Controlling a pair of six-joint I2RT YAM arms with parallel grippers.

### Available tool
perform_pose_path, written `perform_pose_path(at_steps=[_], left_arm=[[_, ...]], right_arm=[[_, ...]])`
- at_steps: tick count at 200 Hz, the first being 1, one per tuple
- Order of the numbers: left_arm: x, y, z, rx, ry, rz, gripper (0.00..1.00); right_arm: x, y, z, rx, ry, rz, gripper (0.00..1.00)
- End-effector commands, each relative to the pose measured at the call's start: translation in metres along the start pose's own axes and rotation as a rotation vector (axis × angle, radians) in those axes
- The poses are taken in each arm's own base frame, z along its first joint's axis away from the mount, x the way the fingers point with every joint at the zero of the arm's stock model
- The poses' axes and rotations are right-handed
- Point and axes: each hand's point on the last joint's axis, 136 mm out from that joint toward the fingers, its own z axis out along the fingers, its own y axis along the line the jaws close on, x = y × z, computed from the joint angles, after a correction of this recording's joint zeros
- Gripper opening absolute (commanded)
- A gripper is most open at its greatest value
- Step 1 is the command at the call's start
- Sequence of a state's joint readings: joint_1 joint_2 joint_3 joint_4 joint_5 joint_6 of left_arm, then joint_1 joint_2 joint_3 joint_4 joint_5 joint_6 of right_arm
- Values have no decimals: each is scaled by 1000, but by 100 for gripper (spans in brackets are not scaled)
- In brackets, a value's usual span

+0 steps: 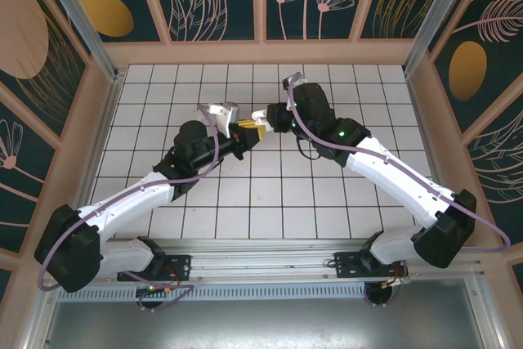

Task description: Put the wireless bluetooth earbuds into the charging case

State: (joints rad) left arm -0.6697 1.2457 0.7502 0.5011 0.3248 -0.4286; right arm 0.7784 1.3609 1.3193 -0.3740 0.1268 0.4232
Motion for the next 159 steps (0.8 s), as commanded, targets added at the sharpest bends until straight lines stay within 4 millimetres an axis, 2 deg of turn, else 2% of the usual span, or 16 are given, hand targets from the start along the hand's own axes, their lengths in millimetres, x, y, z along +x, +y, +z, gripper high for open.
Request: perform_pose_path(at_steps=[1,26,77,127,159], left_arm=[[-14,-12,0,34,-32,23,0],[-9,-9,2,31,-18,16,0],[-10,-10,3,33,-14,15,0],[-2,-6,0,15,16,9,0],[-2,-7,-3,20,4,-15,0]], right_arm=[[-14,12,-12,-62,-19,66,23],[-20,16,-16,-110,-24,89,23],[-20,16,-17,-109,-23,78,23],[-35,7,-25,-40,-74,36,23],[-38,6,-29,-39,-82,33,23]])
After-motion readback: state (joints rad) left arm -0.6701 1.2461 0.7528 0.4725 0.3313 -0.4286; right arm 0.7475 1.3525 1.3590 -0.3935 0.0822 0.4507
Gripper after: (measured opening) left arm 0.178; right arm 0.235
